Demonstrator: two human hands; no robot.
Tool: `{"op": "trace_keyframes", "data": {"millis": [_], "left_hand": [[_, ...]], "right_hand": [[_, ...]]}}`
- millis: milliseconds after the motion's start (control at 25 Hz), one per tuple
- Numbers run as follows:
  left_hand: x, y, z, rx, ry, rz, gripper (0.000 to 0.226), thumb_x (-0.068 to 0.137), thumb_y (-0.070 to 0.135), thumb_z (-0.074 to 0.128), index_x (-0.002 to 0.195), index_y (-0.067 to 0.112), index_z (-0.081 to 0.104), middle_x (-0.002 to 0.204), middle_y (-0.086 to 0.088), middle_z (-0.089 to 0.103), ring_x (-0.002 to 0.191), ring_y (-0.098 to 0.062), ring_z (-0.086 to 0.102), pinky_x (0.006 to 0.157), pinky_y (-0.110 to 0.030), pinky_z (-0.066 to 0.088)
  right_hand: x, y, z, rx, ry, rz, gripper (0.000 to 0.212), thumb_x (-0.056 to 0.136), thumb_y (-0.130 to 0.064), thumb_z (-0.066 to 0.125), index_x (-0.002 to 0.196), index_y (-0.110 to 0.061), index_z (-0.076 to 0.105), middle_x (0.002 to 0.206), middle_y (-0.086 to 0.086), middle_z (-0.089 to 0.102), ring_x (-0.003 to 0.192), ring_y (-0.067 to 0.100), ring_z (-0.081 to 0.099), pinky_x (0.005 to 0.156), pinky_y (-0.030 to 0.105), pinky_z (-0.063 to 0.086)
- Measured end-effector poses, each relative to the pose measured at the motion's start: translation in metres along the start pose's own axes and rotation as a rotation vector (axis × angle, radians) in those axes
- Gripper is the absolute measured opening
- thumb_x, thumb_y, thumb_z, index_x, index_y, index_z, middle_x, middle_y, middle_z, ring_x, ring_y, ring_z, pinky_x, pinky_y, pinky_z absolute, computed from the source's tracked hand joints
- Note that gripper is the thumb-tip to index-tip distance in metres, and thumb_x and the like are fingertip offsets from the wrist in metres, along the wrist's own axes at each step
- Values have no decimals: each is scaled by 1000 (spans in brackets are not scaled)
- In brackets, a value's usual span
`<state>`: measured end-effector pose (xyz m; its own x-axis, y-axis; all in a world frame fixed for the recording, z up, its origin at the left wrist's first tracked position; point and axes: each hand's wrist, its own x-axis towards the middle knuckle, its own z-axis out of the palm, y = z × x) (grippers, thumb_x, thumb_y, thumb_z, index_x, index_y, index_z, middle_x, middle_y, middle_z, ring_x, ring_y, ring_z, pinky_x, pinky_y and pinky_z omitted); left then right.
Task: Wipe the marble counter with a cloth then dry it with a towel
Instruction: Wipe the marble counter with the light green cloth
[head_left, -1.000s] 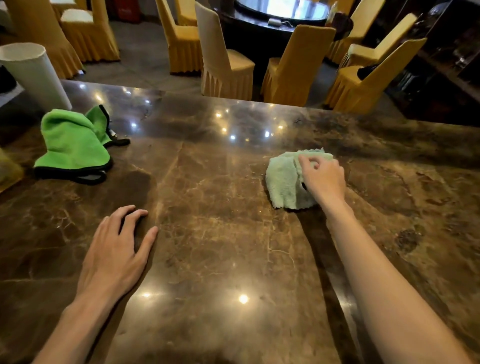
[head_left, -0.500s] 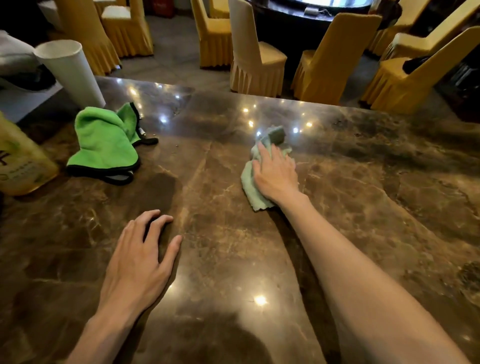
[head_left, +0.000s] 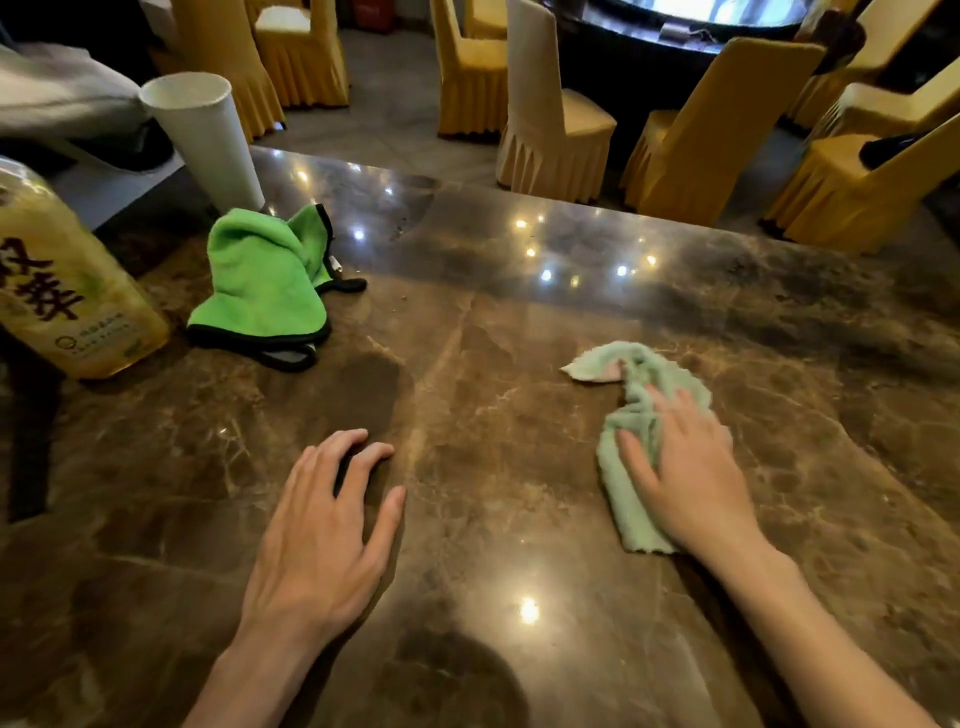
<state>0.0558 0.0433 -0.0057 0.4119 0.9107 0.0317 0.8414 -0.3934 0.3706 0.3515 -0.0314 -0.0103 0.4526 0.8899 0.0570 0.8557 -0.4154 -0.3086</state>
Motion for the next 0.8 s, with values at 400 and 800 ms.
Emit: {"op": "trace_keyframes", "data": {"millis": [400,800], "left_hand": [[-2,1,-1,-13,18,34,45,90,44,40,128,22,52,137,0,44,130,-15,36,110,-43,35],[-1,-3,2,-45,35,54,44,92,44,41,125,19,53,134,-3,46,128,-20,41,107,-44,38]], "right_hand": [[151,-150,40,-9,-110,-274,42,91,-32,40,129,-17,48,138,10,50,129,31,41,106,46,28],[13,-122,37,110,-148,-513,52,90,-32,41,141,-27,37,151,2,37,141,25,25,114,48,12]]}}
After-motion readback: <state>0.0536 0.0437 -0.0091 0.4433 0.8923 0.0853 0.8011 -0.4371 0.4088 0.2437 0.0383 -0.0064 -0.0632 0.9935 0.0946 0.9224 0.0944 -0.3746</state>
